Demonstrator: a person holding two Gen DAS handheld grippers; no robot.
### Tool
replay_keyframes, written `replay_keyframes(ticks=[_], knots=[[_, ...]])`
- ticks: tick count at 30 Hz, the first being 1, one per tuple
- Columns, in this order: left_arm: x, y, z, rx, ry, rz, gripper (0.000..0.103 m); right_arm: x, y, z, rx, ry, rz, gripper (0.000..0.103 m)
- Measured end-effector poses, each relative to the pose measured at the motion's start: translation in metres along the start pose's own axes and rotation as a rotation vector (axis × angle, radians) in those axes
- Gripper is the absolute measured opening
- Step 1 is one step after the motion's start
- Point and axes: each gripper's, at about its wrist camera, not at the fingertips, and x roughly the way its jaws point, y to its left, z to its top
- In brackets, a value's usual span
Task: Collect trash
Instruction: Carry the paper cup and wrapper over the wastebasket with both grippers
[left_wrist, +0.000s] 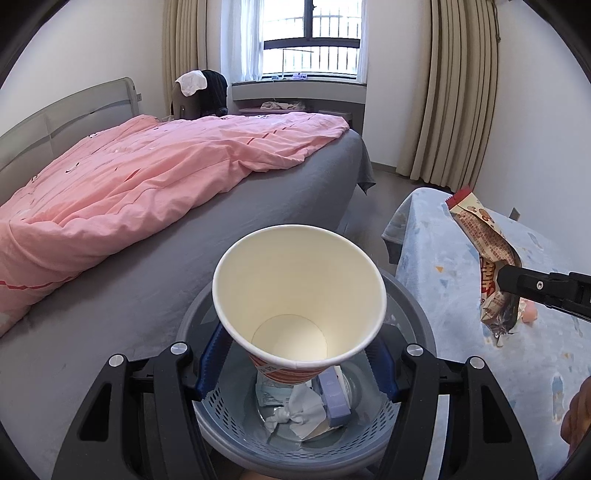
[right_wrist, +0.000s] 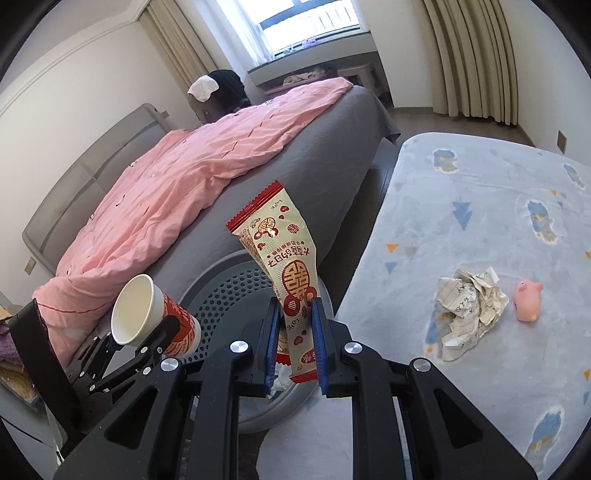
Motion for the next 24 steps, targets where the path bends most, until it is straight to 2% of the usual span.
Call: replay_keyframes(ticks=[12, 24], knots=[[0.004, 0.012, -0.005, -0.017, 0.033, 0.019, 0.063, 0.021, 0.015, -0.002, -0.031, 0.047, 0.042, 0.018], [0.013, 0.022, -0.004, -0.047, 0.059, 0.046, 0.063, 0.043, 0.032, -0.004, -0.088, 0.093, 0.039, 0.019]])
